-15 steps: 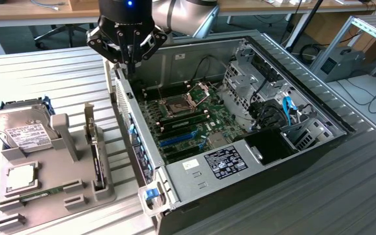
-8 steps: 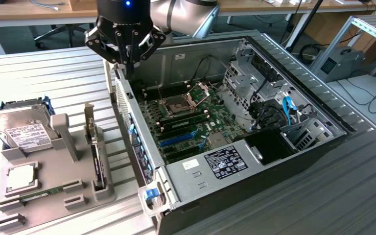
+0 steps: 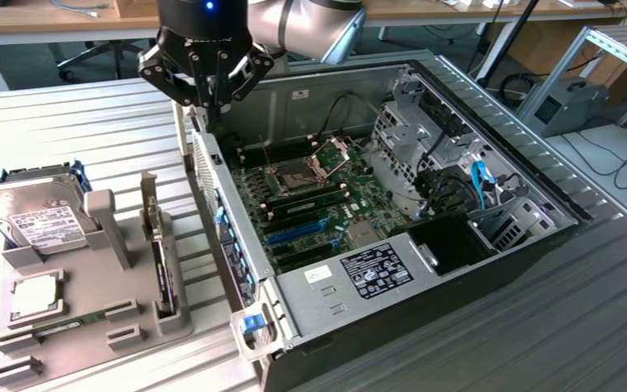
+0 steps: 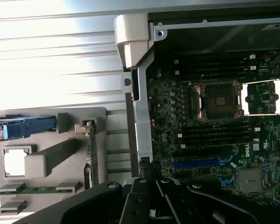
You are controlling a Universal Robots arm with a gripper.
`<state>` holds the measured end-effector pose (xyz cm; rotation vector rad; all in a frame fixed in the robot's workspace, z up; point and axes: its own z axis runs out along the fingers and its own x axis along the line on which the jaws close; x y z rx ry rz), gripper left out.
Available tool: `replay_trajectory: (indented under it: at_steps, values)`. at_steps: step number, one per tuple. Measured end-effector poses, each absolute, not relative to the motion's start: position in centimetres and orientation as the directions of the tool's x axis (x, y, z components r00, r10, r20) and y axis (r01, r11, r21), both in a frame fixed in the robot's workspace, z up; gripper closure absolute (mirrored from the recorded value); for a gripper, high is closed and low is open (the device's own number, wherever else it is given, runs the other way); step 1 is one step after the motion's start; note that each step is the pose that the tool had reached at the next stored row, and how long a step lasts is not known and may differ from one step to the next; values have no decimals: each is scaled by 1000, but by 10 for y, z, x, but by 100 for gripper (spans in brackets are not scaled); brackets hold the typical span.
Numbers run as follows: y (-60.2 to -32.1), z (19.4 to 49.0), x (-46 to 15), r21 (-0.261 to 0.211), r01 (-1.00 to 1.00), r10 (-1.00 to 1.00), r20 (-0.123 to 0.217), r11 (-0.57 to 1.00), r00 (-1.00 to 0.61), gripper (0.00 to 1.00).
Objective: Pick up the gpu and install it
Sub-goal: 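Reach for the gpu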
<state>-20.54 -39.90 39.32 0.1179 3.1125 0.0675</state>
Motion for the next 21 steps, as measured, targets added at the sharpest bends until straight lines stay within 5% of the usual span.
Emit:
replay_trajectory:
  at_steps: [21]
  values:
    - [-399,393,-216,44,75,76,-24,996,-997,89]
